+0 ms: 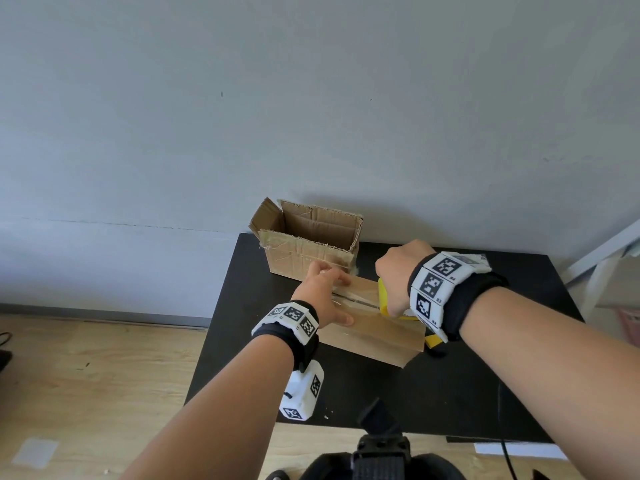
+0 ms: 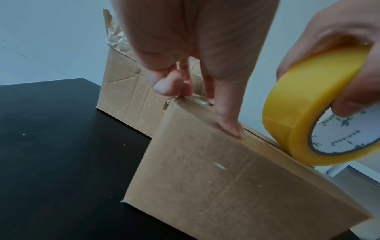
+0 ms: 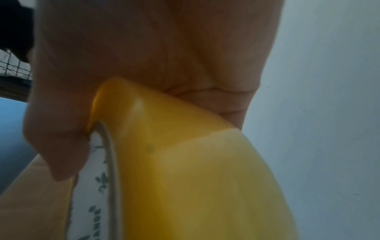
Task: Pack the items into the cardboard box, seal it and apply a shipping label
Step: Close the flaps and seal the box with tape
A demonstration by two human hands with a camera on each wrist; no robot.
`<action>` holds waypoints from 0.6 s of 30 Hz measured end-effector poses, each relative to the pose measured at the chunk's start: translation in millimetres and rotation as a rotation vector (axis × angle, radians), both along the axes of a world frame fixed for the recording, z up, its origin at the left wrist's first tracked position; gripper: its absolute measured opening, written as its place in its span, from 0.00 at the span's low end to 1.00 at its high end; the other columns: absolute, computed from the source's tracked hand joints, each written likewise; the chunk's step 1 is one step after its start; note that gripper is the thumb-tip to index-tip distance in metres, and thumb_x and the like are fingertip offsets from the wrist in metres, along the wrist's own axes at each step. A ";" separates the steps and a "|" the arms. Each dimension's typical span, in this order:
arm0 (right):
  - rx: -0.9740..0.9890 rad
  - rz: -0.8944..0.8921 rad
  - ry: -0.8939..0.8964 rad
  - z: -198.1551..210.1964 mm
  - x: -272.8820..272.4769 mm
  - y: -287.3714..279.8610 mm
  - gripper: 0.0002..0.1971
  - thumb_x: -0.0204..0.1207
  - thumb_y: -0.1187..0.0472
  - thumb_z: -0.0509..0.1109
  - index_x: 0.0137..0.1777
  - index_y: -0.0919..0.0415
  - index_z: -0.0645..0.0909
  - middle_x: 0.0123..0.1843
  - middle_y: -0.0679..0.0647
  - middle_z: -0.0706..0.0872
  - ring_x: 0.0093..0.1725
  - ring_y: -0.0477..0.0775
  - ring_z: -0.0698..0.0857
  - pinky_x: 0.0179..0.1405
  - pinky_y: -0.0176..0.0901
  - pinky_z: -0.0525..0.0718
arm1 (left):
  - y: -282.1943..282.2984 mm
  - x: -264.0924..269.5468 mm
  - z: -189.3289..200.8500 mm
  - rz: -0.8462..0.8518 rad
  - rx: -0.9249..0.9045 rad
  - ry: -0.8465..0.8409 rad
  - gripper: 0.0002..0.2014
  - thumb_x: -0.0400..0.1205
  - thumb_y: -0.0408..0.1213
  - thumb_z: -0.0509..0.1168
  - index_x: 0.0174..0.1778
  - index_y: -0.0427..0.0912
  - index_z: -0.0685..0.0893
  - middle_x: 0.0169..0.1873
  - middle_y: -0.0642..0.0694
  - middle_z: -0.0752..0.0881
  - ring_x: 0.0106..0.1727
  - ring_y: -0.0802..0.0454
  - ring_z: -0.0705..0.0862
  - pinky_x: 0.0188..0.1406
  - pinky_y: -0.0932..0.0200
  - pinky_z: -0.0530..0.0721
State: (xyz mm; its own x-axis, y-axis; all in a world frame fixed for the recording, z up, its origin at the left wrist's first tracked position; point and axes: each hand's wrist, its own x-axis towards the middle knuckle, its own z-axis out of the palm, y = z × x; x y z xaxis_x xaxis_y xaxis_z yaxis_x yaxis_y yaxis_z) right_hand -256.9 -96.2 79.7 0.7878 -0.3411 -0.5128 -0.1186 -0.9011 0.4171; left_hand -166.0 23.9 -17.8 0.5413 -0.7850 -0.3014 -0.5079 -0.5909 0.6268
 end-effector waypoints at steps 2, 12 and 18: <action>-0.013 0.014 -0.008 -2.0 1.7 0.9 0.10 0.64 0.51 0.73 0.33 0.52 0.75 0.30 0.47 0.79 0.29 0.49 0.80 0.23 0.37 0.69 | -0.8 -0.7 2.1 -0.010 0.017 -0.008 0.33 0.65 0.41 0.82 0.66 0.54 0.77 0.68 0.53 0.64 0.60 0.52 0.75 0.64 0.54 0.81; -0.025 0.051 -0.038 -1.9 1.5 3.7 0.14 0.73 0.52 0.68 0.30 0.53 0.68 0.30 0.48 0.74 0.27 0.47 0.72 0.23 0.39 0.65 | -39.5 -10.7 16.6 -0.002 0.012 0.031 0.07 0.75 0.38 0.71 0.44 0.47 0.78 0.44 0.47 0.85 0.47 0.48 0.85 0.48 0.53 0.88; 0.067 0.006 -0.083 -0.6 -6.2 -4.4 0.15 0.70 0.46 0.70 0.43 0.55 0.72 0.33 0.47 0.75 0.31 0.48 0.75 0.27 0.41 0.69 | -46.7 -13.1 10.8 -0.033 0.106 0.028 0.07 0.77 0.42 0.71 0.39 0.45 0.80 0.44 0.44 0.89 0.47 0.47 0.88 0.53 0.52 0.87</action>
State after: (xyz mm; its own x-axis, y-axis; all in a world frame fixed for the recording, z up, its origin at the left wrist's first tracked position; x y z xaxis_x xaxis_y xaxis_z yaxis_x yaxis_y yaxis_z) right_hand -263.1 -100.6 79.1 0.8304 -0.3038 -0.4671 -0.1452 -0.9273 0.3450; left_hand -179.0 -22.8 -7.0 0.5062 -0.7648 -0.3985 -0.5112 -0.6383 0.5755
